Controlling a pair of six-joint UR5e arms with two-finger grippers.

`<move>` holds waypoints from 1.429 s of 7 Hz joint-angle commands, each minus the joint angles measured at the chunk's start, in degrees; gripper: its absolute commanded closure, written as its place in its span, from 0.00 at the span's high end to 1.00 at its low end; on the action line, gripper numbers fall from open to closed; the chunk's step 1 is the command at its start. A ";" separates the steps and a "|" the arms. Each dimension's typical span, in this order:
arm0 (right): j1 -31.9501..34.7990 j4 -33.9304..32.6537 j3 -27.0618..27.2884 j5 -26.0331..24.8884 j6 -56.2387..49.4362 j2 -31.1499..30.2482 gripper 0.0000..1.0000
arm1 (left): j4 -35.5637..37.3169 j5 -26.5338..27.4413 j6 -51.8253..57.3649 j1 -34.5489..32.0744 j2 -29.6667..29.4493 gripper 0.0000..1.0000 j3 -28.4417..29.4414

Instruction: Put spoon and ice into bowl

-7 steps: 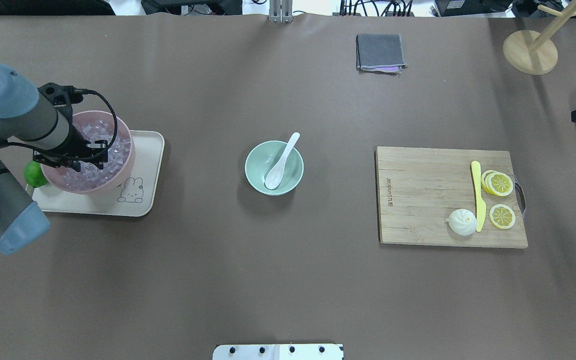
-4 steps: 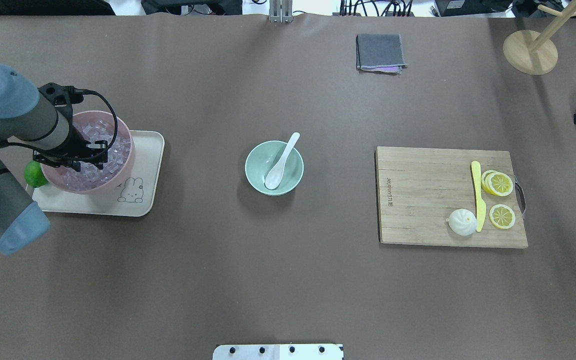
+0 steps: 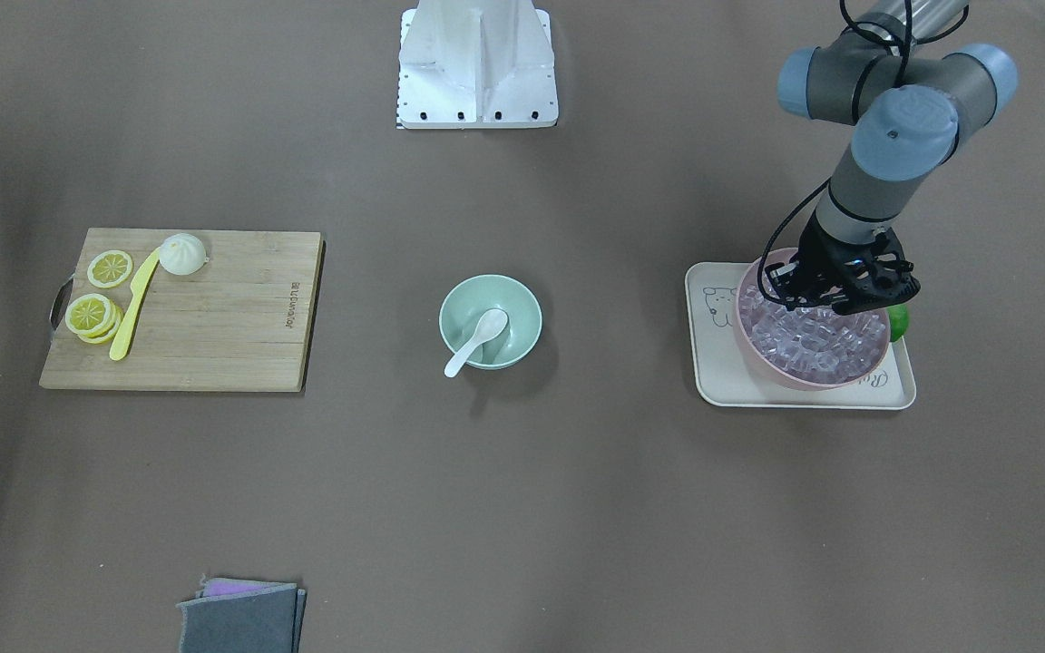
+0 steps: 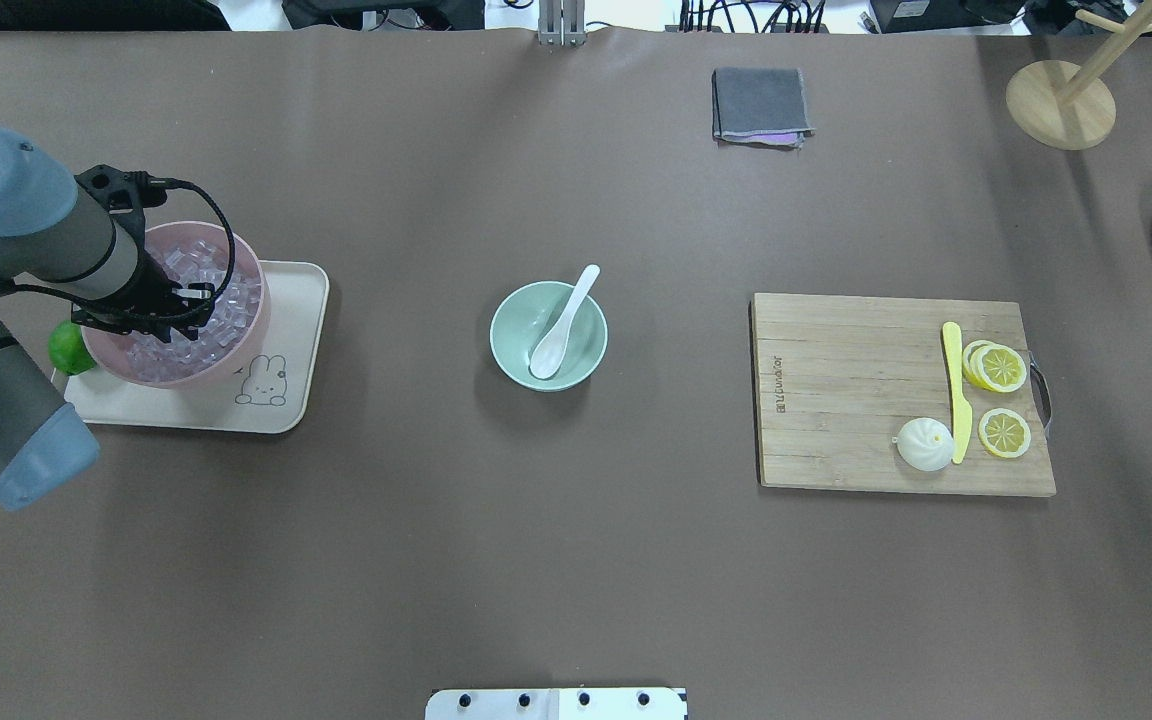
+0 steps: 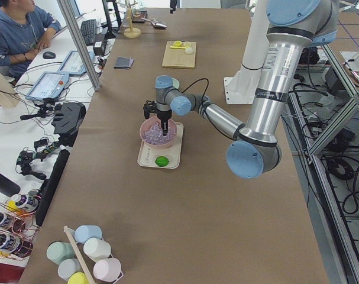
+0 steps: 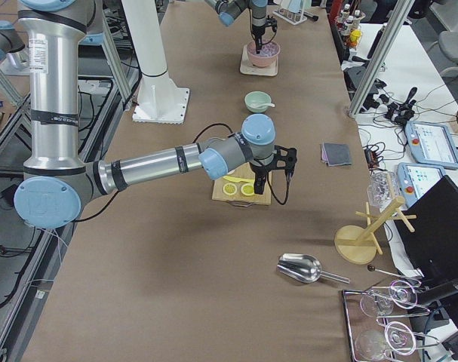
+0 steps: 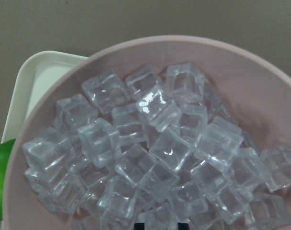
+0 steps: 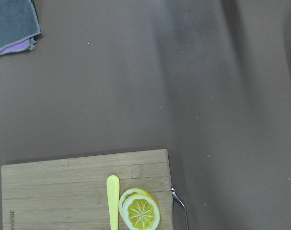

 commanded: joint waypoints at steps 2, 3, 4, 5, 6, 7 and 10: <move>2.23 -0.09 -0.09 1.60 -3.91 -1.22 1.00 | 6.40 -0.64 -0.32 -1.02 -2.81 0.00 -7.21; 3.89 -2.18 0.09 1.60 -7.24 -1.49 1.00 | 8.36 -1.25 -1.89 -0.85 -7.89 0.00 -6.80; 5.30 -4.55 0.00 1.60 -10.93 -1.49 1.00 | 8.55 -3.52 -6.26 -0.59 -12.98 0.00 -4.79; 6.54 -6.92 0.00 1.60 -14.36 -1.58 1.00 | 8.55 -3.28 -9.87 1.59 -18.08 0.00 -1.38; 7.94 -8.94 0.00 1.34 -18.22 -1.84 1.00 | 8.29 -3.19 -11.39 3.09 -21.96 0.00 1.61; 9.78 -11.14 -0.09 1.17 -22.96 -2.45 1.00 | 8.03 -3.02 -13.14 4.85 -25.57 0.00 4.17; 12.79 -13.97 -0.09 0.55 -30.65 -4.04 1.00 | -0.53 2.49 -21.65 11.44 -40.14 0.00 20.73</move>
